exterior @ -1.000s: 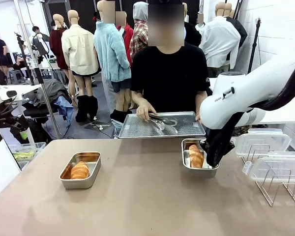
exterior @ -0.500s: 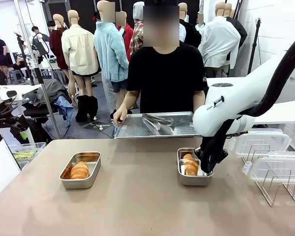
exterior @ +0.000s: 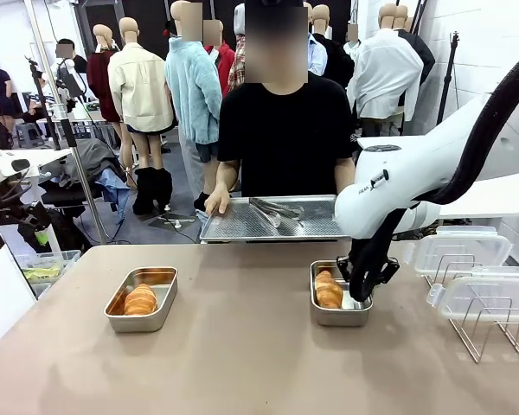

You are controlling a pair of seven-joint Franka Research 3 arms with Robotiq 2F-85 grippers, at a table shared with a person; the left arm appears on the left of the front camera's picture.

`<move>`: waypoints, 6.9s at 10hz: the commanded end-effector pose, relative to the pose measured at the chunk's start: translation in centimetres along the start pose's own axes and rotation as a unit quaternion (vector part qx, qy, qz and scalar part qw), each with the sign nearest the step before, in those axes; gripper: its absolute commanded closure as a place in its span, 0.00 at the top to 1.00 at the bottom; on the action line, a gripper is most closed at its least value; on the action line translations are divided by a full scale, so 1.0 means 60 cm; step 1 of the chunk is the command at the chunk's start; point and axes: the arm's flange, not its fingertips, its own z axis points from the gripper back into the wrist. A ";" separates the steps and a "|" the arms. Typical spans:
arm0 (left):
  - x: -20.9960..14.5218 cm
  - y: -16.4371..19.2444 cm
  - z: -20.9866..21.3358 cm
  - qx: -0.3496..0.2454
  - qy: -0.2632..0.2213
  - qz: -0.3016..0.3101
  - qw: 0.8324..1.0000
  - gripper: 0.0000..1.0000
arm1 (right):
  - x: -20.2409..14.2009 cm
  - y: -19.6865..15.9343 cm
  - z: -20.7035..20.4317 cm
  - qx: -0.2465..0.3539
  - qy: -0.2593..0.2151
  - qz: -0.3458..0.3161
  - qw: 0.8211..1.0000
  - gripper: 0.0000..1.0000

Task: Place the bread in airtight containers.
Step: Once an object is inside an Airtight Container , place the container in the center of the table, then pick up one Airtight Container lid and hand it to the human.

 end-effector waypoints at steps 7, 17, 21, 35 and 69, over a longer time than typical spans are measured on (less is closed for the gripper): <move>-0.001 0.001 0.003 0.001 0.001 0.001 1.000 1.00 | 0.003 0.008 0.010 -0.002 -0.004 0.003 1.000 1.00; -0.001 0.001 0.003 0.001 0.001 0.001 1.000 1.00 | -0.045 -0.030 0.144 -0.024 -0.083 0.011 0.996 1.00; -0.001 0.001 0.003 0.001 0.001 0.001 1.000 1.00 | -0.111 -0.197 0.316 -0.008 -0.160 0.015 0.987 1.00; -0.001 0.001 0.003 0.001 0.001 0.001 1.000 1.00 | -0.155 -0.580 0.353 0.026 -0.179 -0.084 0.980 1.00; -0.001 0.001 0.003 0.001 0.001 0.001 1.000 1.00 | -0.155 -0.580 0.353 0.026 -0.179 -0.084 0.980 1.00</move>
